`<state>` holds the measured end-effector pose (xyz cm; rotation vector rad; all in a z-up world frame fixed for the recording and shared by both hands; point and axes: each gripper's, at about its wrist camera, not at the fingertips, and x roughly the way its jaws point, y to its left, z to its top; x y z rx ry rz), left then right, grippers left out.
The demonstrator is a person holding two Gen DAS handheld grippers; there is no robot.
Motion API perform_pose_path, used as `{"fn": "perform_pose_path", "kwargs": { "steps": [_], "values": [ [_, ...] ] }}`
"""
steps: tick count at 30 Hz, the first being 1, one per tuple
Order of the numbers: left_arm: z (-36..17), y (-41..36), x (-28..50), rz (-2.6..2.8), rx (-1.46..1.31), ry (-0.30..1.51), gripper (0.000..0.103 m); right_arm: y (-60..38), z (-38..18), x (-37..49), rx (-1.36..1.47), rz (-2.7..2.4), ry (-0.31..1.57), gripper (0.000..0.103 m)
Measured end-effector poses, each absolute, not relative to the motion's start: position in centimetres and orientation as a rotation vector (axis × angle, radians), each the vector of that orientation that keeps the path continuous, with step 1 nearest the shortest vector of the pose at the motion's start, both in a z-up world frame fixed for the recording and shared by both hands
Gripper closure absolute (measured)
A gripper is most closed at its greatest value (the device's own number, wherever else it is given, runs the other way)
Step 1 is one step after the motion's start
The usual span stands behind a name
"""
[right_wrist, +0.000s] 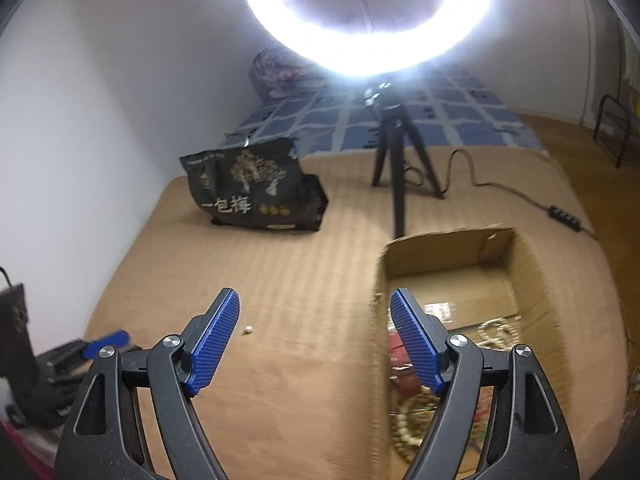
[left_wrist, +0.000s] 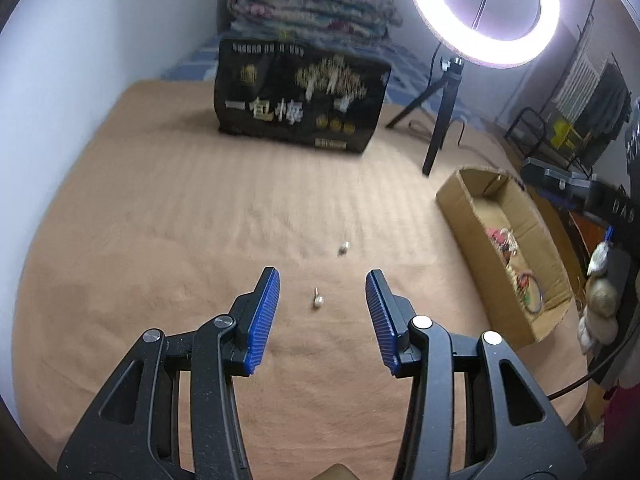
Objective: Organize jewelry
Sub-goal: 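Move both tools toward the two pearl stud earrings on the blanket, then grasp one pearl earring with the left tool while the right tool grasps the other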
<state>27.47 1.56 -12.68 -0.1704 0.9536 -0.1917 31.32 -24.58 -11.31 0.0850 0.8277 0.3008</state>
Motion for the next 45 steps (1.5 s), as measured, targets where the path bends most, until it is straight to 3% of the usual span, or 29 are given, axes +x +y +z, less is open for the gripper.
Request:
{"fn": "perform_pose_path", "kwargs": {
  "steps": [4, 8, 11, 14, 16, 23, 37, 40, 45],
  "values": [
    [-14.8, 1.9, 27.8, -0.211, -0.180, 0.992, 0.057, -23.2, -12.3, 31.9, 0.082, 0.323, 0.840, 0.027],
    [-16.3, 1.4, 28.2, -0.239, -0.173, 1.017, 0.059, -21.2, -14.1, 32.7, 0.063, 0.358, 0.886, 0.035],
    [-17.3, 0.6, 28.5, -0.279, -0.155, 1.048, 0.073, -19.8, -16.0, 33.6, 0.063, 0.394, 0.945, 0.052],
    [-18.1, -0.1, 28.8, -0.298, -0.098, 1.053, 0.079, -18.3, -18.1, 34.2, 0.065, 0.436, 0.998, 0.058],
    [-18.5, -0.3, 29.0, -0.309, -0.085, 1.063, 0.081, -17.4, -19.5, 34.6, 0.064, 0.462, 1.037, 0.067],
    [-19.8, -0.6, 29.8, -0.313, -0.075, 1.092, 0.082, -15.6, -23.0, 36.0, 0.082, 0.501, 1.119, 0.080],
    [-21.0, -1.0, 31.1, -0.305, -0.043, 1.113, 0.082, -13.4, -26.0, 37.6, 0.064, 0.513, 1.168, 0.086],
    [-21.4, -1.3, 31.3, -0.305, -0.027, 1.127, 0.092, -12.5, -26.3, 38.2, 0.047, 0.509, 1.171, 0.086],
    [-21.7, -1.3, 31.4, -0.299, -0.009, 1.132, 0.097, -11.8, -27.0, 38.1, -0.002, 0.492, 1.174, 0.092]
  ]
}}
